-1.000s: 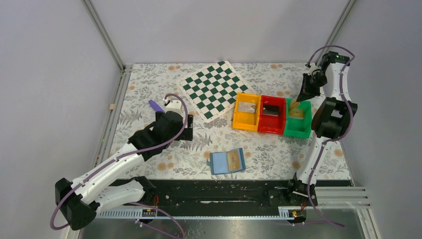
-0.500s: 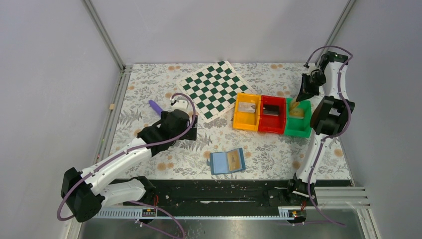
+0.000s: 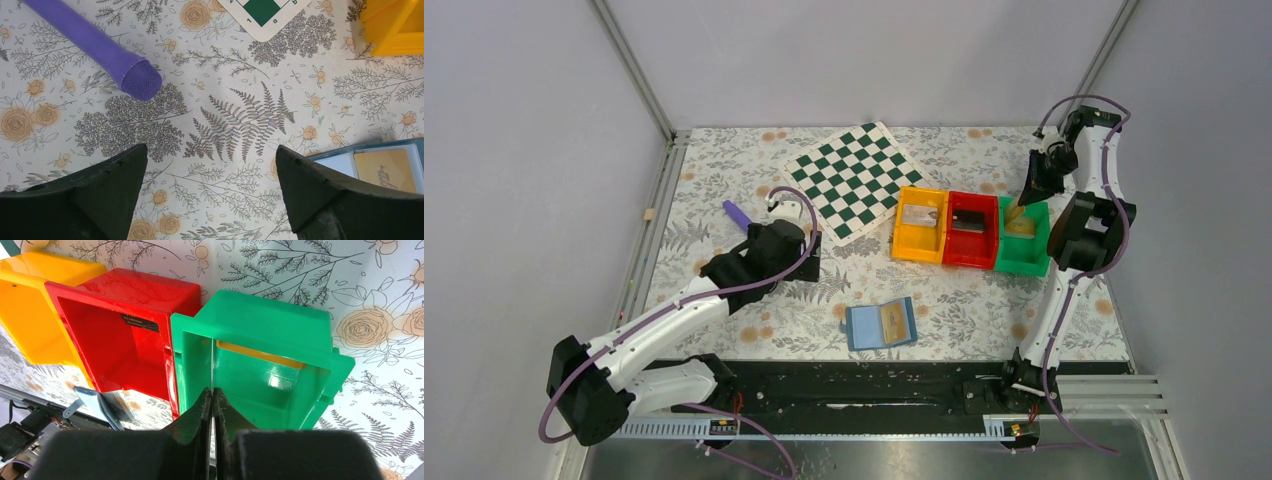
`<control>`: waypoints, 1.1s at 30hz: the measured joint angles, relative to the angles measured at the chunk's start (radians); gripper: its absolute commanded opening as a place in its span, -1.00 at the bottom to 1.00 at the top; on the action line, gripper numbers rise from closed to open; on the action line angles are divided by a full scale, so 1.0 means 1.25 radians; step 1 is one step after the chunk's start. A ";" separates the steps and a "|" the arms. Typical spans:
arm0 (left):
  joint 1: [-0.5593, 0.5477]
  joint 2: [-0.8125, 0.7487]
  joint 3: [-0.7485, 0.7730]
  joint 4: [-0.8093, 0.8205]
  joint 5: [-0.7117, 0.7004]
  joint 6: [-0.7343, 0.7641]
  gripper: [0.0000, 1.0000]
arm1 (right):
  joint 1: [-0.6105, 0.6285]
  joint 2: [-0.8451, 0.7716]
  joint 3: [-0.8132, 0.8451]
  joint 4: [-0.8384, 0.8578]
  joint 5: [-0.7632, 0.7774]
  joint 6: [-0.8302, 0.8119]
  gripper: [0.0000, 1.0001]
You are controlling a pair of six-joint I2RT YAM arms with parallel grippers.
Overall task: Take the credit cards out of the card holder
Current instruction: Place the credit card in the storage box.
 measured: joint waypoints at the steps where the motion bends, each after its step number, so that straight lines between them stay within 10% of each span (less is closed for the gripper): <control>1: 0.000 0.000 0.000 0.000 0.000 0.000 0.97 | 0.000 0.000 0.000 0.000 0.000 0.000 -0.77; 33: 0.000 -0.021 0.000 0.011 0.012 -0.007 0.97 | 0.000 -0.009 0.061 0.062 0.128 0.081 -0.50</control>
